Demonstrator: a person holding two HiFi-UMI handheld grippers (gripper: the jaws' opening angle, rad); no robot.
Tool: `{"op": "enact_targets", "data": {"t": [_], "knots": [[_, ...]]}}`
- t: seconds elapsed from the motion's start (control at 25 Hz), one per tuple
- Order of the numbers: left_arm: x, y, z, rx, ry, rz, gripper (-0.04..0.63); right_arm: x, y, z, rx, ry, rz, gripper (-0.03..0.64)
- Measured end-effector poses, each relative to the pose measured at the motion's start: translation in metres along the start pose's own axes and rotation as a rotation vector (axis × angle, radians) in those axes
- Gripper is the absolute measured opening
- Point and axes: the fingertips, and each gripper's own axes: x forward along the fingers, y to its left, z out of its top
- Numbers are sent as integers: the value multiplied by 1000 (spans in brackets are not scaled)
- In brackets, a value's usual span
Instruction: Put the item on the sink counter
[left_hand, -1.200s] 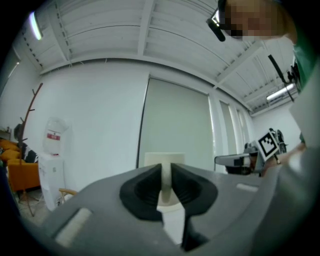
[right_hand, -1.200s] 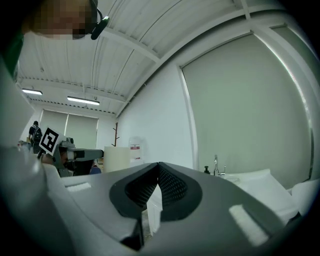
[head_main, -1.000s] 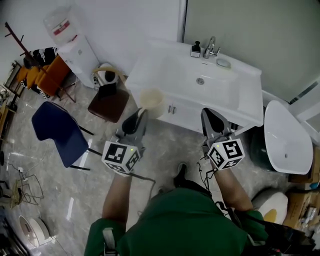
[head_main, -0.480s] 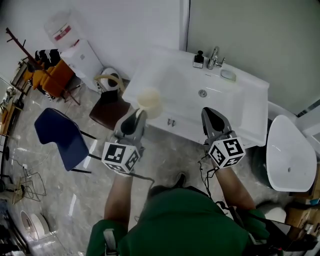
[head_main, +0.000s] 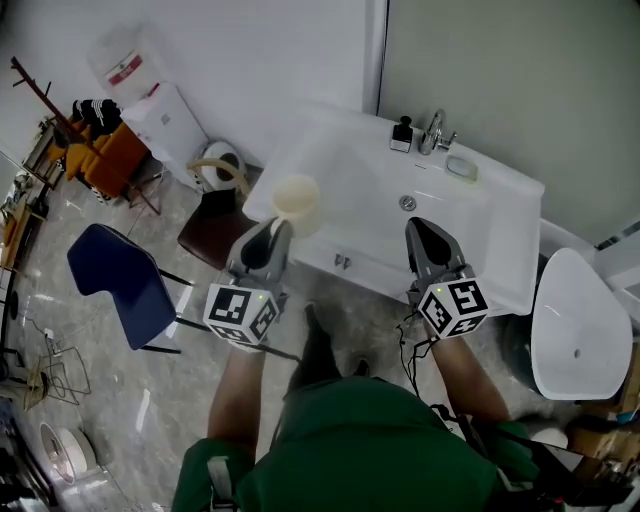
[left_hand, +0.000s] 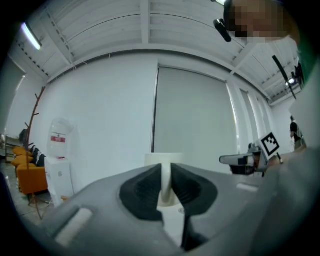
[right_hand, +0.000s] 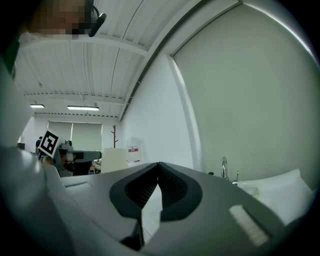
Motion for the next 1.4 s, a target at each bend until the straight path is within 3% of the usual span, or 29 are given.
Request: {"op": "enact_targets", "data": {"t": [1.0,1.4], "knots": [[242,224,-42,-38,60,-151,41,228,-84,13,-40,37,-260,-3],[323,263,-88,-36,114,-111,41,263,-120,-27,4,120,-271,-3]]}}
